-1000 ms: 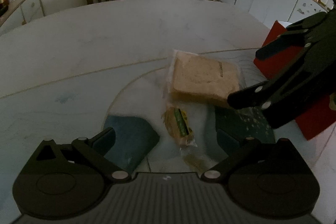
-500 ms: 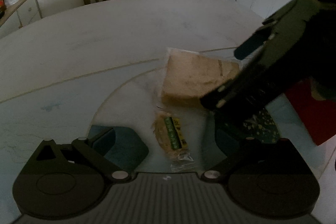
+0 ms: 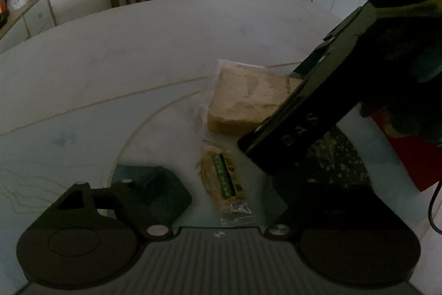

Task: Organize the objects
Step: 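Grasp the green-labelled snack stick with the left tool while the right tool grasps the bagged bread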

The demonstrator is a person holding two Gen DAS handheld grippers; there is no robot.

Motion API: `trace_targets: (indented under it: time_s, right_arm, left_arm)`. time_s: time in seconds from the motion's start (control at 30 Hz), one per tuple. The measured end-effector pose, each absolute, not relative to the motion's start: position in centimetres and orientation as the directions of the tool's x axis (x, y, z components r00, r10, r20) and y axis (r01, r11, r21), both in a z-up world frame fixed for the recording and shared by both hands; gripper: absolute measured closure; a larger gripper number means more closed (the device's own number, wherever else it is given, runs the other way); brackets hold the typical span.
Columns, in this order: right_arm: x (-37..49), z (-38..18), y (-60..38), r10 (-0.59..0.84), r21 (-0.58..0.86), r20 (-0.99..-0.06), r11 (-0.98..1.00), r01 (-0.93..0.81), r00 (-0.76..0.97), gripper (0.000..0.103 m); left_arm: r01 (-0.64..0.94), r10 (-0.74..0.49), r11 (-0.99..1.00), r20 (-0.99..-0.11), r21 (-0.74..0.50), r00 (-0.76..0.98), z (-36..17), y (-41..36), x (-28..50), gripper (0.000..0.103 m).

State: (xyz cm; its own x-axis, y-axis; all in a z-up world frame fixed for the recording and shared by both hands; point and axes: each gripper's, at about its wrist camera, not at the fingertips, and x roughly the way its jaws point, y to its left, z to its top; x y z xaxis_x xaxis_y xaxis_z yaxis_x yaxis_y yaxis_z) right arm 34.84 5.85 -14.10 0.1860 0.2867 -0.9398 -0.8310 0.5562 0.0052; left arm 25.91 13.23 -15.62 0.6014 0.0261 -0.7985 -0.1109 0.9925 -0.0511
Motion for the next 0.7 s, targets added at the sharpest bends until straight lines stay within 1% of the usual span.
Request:
trace_targets:
  time_s: [0.1,0.17,0.2,0.27,0.33,0.37,0.4,0.43,0.57,0.7]
  right_arm:
    - [34.9,-14.1,5.9,0.303,0.013,-0.932,0.573,-0.819,0.197,0.000]
    - [34.9,-14.2,5.9,0.306,0.015,-0.930,0.581,-0.814,0.202,0.000]
    - [34.8,-14.2,5.9,0.308,0.017,-0.930,0.585,-0.811,0.202,0.001]
    - [34.7,-14.1,5.7,0.309,0.016,-0.928,0.592,-0.806,0.208,0.004]
    - [34.6,-14.0,5.3,0.308,0.019,-0.927,0.607,-0.794,0.214,0.008]
    - [34.7,-13.7,5.2,0.310,0.027,-0.926,0.623,-0.782,0.214,0.012]
    - [34.9,-13.6,5.1,0.312,0.038,-0.926,0.638,-0.769,0.214,0.016]
    - [35.0,-13.4,4.7,0.318,0.058,-0.925,0.658,-0.751,0.208,0.017]
    - [34.2,-13.1,3.7,0.307,0.066,-0.926,0.705,-0.706,0.221,0.020]
    - [32.5,-12.7,2.4,0.299,0.086,-0.928,0.752,-0.654,0.222,0.022]
  left_arm:
    - [-0.109,0.023,0.993,-0.798,-0.053,0.602,-15.4,13.2,25.9,0.030]
    - [-0.104,0.024,0.993,-0.797,-0.048,0.604,-15.2,13.1,25.8,0.043]
    - [-0.100,0.026,0.994,-0.796,-0.043,0.604,-15.1,13.0,25.7,0.047]
    - [-0.090,0.028,0.995,-0.796,-0.034,0.604,-15.0,12.9,25.7,0.057]
    - [-0.084,0.034,0.996,-0.798,-0.021,0.602,-14.8,12.6,25.7,0.060]
    - [-0.082,0.037,0.996,-0.798,-0.016,0.601,-14.7,12.5,25.7,0.062]
    - [-0.083,0.042,0.996,-0.799,-0.010,0.600,-14.6,12.5,25.7,0.065]
    - [-0.085,0.047,0.996,-0.799,-0.006,0.600,-14.6,12.5,25.8,0.070]
    - [-0.101,0.045,0.995,-0.804,-0.019,0.593,-14.2,12.8,26.0,0.079]
    - [-0.115,0.022,0.992,-0.811,-0.056,0.585,-13.7,13.4,26.0,0.082]
